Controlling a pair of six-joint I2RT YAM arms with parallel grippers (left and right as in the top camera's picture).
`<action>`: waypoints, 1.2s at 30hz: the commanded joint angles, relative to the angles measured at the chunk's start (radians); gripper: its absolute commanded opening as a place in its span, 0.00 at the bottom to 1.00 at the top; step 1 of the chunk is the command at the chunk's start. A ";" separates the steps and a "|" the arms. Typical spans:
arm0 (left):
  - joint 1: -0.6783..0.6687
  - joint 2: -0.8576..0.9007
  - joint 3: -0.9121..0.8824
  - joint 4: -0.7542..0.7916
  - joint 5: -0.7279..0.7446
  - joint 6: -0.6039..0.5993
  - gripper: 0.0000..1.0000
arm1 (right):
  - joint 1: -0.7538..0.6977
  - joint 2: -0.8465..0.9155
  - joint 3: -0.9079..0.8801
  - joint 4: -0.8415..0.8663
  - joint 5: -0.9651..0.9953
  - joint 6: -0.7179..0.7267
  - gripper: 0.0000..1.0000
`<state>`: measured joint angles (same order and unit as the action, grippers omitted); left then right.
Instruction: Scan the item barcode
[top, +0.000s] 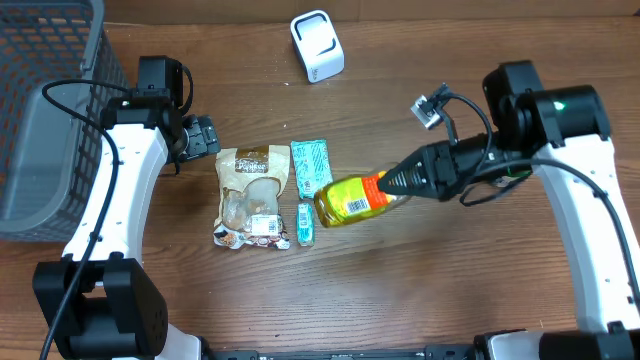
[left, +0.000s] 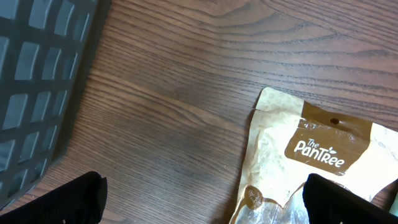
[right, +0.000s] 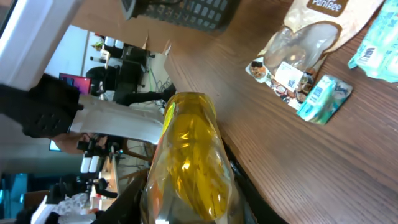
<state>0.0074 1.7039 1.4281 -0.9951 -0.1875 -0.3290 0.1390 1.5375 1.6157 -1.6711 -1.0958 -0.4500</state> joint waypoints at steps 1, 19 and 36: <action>-0.001 -0.004 0.014 0.005 -0.003 0.018 1.00 | 0.001 -0.040 0.023 -0.010 -0.046 -0.024 0.04; -0.001 -0.004 0.014 0.005 -0.003 0.018 1.00 | 0.001 -0.055 0.023 -0.011 -0.047 -0.027 0.04; -0.001 -0.004 0.014 0.005 -0.003 0.019 0.99 | 0.001 -0.055 0.023 -0.019 -0.046 -0.027 0.04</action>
<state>0.0074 1.7039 1.4281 -0.9951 -0.1875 -0.3290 0.1390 1.5173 1.6157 -1.6882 -1.0954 -0.4683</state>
